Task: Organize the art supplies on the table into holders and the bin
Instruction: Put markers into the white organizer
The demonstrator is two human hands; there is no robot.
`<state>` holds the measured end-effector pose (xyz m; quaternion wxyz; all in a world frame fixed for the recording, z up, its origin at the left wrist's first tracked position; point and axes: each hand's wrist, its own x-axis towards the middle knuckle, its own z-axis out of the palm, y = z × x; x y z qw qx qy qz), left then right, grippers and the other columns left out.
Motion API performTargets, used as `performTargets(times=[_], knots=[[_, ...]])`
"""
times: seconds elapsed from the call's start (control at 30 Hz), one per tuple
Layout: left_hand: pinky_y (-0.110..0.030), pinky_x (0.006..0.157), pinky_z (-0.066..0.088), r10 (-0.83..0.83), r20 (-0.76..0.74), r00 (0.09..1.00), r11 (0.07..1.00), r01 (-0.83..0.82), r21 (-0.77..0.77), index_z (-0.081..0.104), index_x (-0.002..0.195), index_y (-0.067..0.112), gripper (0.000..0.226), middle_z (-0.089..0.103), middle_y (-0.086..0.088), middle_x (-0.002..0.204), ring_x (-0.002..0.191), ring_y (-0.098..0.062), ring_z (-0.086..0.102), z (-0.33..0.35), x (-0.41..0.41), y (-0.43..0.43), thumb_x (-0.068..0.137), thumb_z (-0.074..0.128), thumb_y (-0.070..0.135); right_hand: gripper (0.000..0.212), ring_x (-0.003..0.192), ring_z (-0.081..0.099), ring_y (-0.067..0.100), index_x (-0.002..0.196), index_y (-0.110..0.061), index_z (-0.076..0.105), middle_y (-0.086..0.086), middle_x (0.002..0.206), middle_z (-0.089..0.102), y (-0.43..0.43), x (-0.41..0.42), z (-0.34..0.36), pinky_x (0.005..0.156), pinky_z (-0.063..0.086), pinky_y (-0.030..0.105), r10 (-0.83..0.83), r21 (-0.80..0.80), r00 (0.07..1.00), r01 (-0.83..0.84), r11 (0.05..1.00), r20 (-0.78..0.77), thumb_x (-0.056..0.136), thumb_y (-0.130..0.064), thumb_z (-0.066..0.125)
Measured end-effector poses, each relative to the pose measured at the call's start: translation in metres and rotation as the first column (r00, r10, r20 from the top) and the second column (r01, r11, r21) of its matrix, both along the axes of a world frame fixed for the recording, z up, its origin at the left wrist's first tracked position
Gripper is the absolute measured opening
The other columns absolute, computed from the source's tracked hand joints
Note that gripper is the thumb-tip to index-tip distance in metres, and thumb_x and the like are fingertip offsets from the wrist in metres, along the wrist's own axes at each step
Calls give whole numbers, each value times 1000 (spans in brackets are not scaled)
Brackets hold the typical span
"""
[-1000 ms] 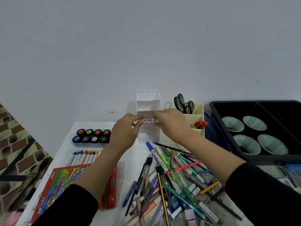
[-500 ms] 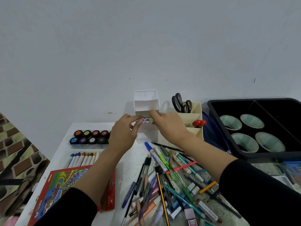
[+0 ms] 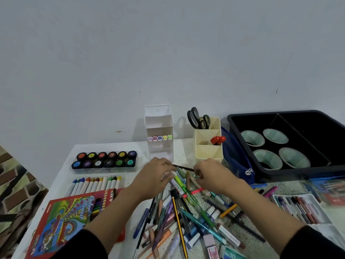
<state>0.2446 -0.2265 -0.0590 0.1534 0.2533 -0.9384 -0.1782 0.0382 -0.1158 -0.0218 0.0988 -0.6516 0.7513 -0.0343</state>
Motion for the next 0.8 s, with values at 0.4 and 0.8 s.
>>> performTargets(times=[0.4, 0.8], knots=[[-38, 94, 25, 47, 261, 964, 997, -30, -68, 62, 113, 35, 19, 53, 15, 104, 113, -12, 46, 15, -19, 0, 98, 54, 43, 11, 96, 64, 30, 94, -16, 57, 9, 107, 64, -1, 17, -6, 70, 43, 33, -5, 32, 975, 13, 999, -224, 89, -20, 66], [-27, 78, 56, 94, -131, 987, 908, -31, 417, 74, 96, 26, 13, 63, 0, 101, 80, -17, 71, 68, 7, 0, 85, 79, 21, 17, 77, 56, 24, 84, -17, 53, 2, 87, 55, 5, 21, -3, 66, 44, 32, -97, -74, 992, 91, 993, -83, 93, -30, 59]])
